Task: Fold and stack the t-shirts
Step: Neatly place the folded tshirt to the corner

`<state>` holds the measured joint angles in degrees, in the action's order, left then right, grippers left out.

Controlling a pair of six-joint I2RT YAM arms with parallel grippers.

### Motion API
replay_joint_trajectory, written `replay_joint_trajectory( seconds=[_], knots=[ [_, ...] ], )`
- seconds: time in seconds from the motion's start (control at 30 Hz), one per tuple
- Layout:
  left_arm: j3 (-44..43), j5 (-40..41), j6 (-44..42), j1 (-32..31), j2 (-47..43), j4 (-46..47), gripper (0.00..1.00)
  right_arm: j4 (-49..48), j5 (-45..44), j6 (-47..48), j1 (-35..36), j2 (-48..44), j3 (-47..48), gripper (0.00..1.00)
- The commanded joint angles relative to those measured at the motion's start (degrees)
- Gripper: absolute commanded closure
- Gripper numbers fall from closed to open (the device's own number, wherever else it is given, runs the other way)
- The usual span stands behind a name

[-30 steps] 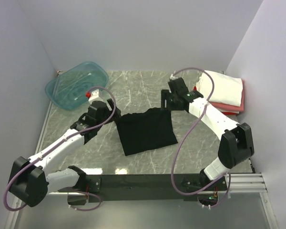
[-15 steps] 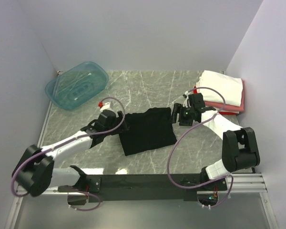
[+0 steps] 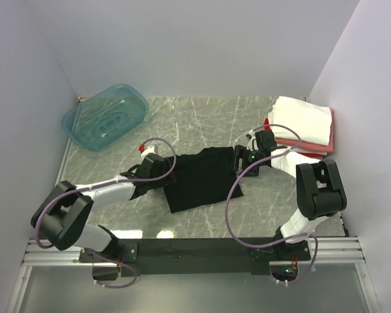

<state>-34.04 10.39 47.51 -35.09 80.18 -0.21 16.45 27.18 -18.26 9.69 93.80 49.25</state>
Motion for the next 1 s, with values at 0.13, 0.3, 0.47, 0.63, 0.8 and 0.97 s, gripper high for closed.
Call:
replay_joint_trajectory(
  seconds=[0.13, 0.3, 0.47, 0.63, 0.8, 0.97],
  knots=[
    [0.2, 1.0, -0.3, -0.2, 4.5, 3.5, 0.23, 0.3, 3.3, 2.0, 1.3, 6.0, 2.0, 0.14],
    [0.9, 0.3, 0.0, -0.2, 5.9, 4.7, 0.29, 1.0, 1.0, 1.8, 7.1, 8.1, 3.5, 0.13],
    [1.0, -0.5, 0.1, -0.3, 6.5, 5.5, 0.31, -0.7, -1.0, -0.5, 11.2, 8.9, 3.6, 0.13],
    [0.9, -1.2, 0.2, -0.3, 6.5, 6.0, 0.32, -1.4, -2.4, -2.5, 14.4, 9.8, 4.4, 0.13],
    [1.1, -1.6, 0.6, -0.6, 6.8, 6.7, 0.33, -1.6, -3.6, -3.4, 17.2, 11.1, 5.9, 0.18],
    [1.4, -2.0, 0.9, -0.9, 7.4, 7.5, 0.34, -2.8, -3.4, -5.2, 19.7, 12.5, 6.6, 0.25]
  ],
)
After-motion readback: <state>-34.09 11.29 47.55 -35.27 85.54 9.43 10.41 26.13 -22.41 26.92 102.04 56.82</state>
